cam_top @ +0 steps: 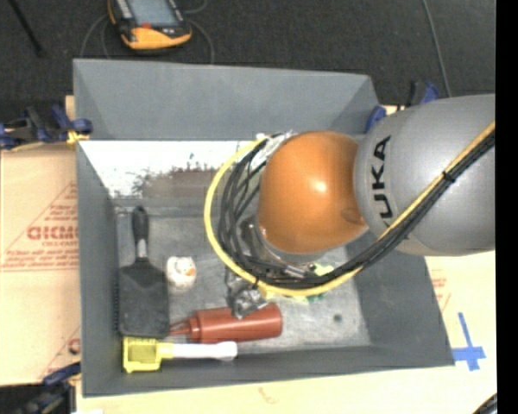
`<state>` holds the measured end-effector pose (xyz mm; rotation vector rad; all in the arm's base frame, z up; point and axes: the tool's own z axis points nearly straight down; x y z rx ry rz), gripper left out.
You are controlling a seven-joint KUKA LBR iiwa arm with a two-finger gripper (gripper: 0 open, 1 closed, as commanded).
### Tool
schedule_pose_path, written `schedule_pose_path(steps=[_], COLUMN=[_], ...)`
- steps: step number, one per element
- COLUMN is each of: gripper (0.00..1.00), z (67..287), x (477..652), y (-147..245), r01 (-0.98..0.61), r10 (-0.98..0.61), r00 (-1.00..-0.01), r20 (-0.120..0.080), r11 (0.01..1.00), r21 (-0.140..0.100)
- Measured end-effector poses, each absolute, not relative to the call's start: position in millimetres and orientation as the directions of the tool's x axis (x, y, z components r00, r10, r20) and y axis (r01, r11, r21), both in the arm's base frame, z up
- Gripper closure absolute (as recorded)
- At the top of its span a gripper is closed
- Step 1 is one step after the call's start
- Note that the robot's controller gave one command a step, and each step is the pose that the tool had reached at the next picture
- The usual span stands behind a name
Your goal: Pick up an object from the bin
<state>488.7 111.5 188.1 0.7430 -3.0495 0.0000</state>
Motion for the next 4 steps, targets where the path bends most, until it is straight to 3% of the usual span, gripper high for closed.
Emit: schedule_pose_path(steps=[1,2,3,4], gripper=[0.0,0.0,1.0,1.0], z=[166,157,82,82], x=[483.2,481.6,486.3,486.2], y=[122,124,125,125], r01=[-0.184,-0.168,-0.564,-0.564], r10=[-0.184,-0.168,-0.564,-0.564], r00=[-0.983,-0.986,-0.825,-0.826], r20=[-0.004,-0.002,-0.026,-0.026], r11=[0.983,0.986,0.826,0.826], r21=[0.001,0.001,-0.009,-0.009])
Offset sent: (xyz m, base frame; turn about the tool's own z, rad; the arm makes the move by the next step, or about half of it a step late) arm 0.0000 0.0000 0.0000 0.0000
